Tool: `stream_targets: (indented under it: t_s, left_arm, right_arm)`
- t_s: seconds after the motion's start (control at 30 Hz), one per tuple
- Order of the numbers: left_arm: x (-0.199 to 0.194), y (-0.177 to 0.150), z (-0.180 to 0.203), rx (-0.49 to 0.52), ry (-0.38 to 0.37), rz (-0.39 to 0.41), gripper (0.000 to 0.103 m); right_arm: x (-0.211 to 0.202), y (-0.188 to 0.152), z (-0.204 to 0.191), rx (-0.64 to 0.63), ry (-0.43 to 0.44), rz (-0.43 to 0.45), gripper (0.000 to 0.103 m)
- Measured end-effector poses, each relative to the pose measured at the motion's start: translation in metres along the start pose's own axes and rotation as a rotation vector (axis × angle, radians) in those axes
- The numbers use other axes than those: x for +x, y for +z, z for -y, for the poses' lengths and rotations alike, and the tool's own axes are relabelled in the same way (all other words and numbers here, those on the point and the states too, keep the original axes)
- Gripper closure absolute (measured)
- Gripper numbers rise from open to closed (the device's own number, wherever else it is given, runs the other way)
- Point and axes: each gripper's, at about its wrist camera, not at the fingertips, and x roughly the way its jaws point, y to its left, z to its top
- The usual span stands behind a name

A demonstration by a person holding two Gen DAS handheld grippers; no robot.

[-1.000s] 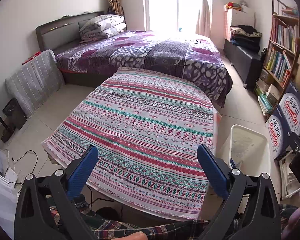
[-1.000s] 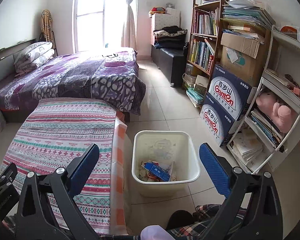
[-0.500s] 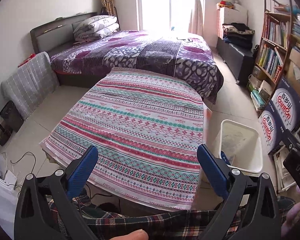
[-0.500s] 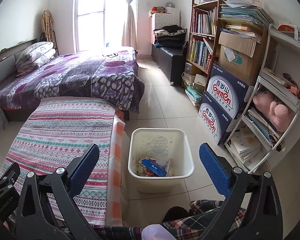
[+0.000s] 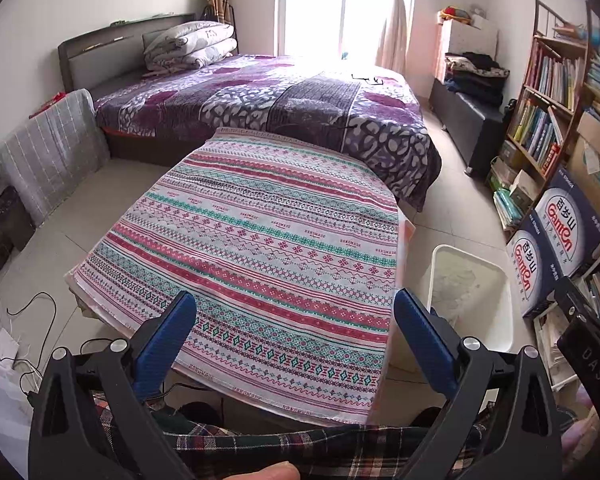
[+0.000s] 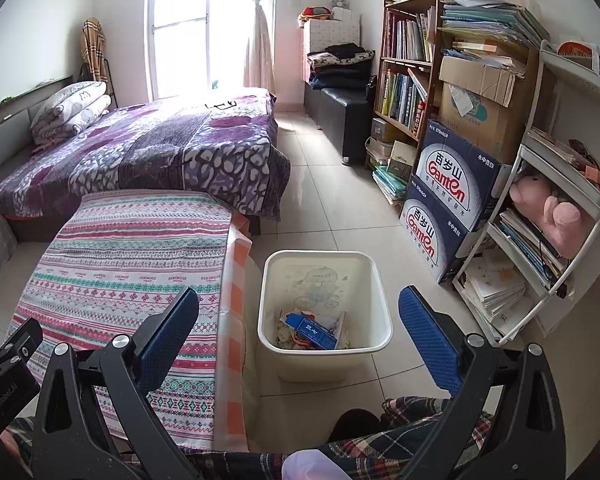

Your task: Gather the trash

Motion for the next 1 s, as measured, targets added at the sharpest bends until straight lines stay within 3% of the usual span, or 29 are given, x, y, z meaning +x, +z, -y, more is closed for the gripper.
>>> stream_targets:
  t_s: [1.0]
  left_arm:
    - [0.0093,0.0003,-0.0011,0.003,0.005,-0.011,0.007]
  right_arm:
    - [0.0029,0.0022,0.0015,-0.015,0.009,-0.01,0.007]
